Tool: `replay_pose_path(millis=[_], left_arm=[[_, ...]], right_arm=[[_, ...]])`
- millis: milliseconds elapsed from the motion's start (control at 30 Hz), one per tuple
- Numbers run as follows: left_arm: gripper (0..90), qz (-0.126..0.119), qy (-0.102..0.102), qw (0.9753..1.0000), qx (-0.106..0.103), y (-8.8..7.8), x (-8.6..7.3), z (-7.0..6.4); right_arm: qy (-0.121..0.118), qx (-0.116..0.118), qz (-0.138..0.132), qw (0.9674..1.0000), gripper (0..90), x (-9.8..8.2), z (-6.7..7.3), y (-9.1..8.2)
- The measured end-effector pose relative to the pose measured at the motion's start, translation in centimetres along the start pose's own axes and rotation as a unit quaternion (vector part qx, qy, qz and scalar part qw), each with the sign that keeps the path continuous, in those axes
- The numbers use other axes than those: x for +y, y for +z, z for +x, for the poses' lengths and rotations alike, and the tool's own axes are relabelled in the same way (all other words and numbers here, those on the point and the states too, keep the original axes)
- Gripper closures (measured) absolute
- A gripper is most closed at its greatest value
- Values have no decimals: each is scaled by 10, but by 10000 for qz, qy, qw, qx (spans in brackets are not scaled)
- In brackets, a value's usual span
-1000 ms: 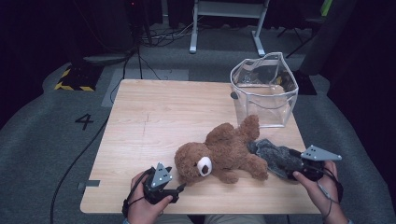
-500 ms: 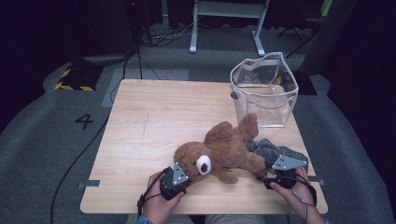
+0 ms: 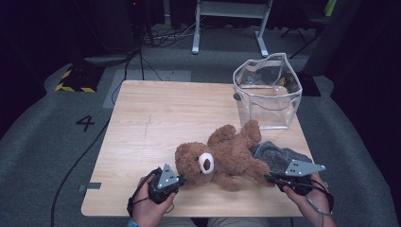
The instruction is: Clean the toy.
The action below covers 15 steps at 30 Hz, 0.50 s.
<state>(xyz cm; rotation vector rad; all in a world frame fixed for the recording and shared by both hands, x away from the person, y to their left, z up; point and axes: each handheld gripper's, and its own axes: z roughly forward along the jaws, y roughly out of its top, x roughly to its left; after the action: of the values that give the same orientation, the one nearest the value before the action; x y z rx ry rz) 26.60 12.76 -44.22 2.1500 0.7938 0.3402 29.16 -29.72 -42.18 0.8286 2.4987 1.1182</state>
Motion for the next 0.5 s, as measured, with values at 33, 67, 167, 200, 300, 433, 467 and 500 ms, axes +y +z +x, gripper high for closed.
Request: replay_pose_path(millis=[33, 67, 167, 200, 300, 433, 467, 500], left_arm=[[850, -97, -119, 9999, -29, -7, -1, 1], [850, -109, -168, 9998, -44, -10, -2, 3], [846, -220, -399, 9989, -68, -13, -6, 12], [841, -253, -471, 9986, -35, -11, -7, 14], [777, -179, -432, 9989, 83, 1, -8, 20], [744, -179, -413, 9990, -49, 6, -7, 22], [738, -157, -427, 9989, -65, 6, -7, 23], [733, -172, -434, 9989, -62, 7, -8, 23]], right_arm=[[43, 60, -8, 10000, 858, 1, 4, -5], [129, 194, -38, 9997, 858, 2, 11, -14], [344, 401, -145, 9985, 850, 1, 16, -24], [469, 483, -186, 9976, 827, 0, 16, -26], [579, 459, -282, 9969, 610, -2, 7, -18], [767, 486, -891, 9919, 485, 1, -11, -22], [845, 444, -1013, 9903, 474, 3, -15, -25], [907, 256, -1135, 9891, 446, 4, -23, -28]])
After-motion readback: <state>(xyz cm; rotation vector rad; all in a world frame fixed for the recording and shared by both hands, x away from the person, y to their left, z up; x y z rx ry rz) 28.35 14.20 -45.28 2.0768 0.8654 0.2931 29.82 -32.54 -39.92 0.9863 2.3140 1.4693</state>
